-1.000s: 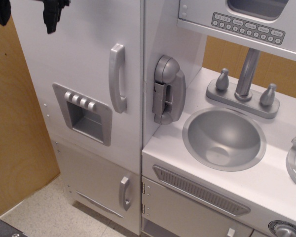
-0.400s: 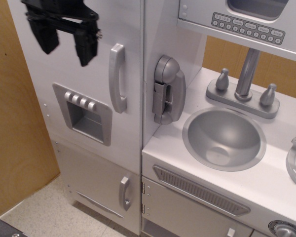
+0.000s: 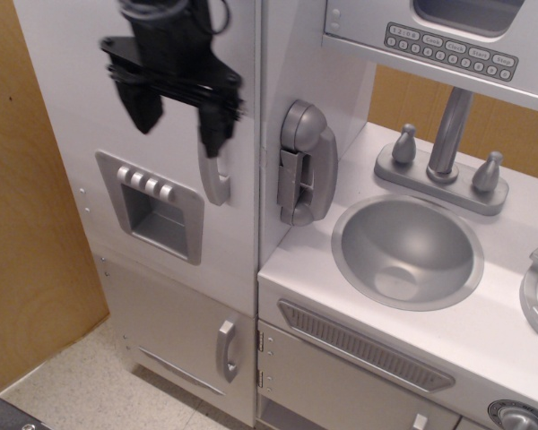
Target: Open fridge
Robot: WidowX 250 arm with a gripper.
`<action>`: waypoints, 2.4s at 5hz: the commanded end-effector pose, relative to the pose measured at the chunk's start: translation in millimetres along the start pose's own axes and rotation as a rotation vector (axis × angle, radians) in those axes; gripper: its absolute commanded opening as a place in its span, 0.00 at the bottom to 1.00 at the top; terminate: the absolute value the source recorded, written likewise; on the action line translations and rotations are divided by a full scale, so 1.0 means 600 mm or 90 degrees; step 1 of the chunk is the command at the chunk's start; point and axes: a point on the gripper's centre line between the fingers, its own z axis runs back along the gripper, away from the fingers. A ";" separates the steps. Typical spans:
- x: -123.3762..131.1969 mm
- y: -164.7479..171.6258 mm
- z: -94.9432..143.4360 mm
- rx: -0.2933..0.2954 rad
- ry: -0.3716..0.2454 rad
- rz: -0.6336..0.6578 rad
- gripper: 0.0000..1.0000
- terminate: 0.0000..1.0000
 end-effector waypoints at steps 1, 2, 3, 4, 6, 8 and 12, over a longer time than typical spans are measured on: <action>0.043 0.009 -0.016 0.012 -0.044 0.013 1.00 0.00; 0.059 0.030 -0.022 0.015 -0.050 0.018 1.00 0.00; 0.078 0.035 -0.033 0.006 -0.073 0.002 1.00 0.00; 0.091 0.035 -0.036 0.007 -0.088 -0.014 1.00 0.00; 0.096 0.039 -0.036 -0.012 -0.107 -0.034 0.00 0.00; 0.055 0.047 -0.039 0.003 -0.101 -0.027 0.00 0.00; -0.063 0.136 0.008 -0.001 -0.048 -0.055 0.00 0.00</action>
